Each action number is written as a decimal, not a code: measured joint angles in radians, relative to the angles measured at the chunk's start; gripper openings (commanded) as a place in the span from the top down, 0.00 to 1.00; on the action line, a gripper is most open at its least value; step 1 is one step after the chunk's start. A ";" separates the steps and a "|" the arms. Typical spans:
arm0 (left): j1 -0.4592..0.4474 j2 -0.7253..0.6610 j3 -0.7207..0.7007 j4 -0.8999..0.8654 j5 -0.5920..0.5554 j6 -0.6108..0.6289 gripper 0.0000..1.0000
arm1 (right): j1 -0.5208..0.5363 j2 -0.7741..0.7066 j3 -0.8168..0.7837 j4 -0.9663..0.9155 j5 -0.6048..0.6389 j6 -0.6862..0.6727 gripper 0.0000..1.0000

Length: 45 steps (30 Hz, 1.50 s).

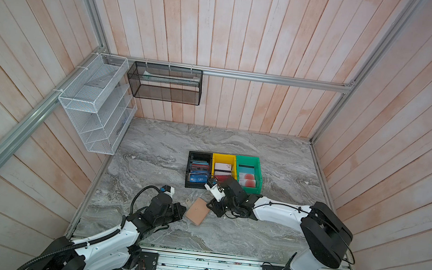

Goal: Take the credit cards out of the card holder
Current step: Open the card holder at the center of the table.

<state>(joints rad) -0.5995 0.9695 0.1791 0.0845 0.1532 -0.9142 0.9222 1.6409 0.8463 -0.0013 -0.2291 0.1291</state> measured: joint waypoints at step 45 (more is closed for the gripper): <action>-0.276 0.491 0.336 0.248 0.008 -0.017 0.88 | -0.043 -0.365 -0.157 -0.140 0.143 0.108 0.66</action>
<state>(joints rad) -0.8757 1.4605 0.5148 0.3325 0.1616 -0.9314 0.8791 1.2758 0.6895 -0.1410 -0.0860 0.2371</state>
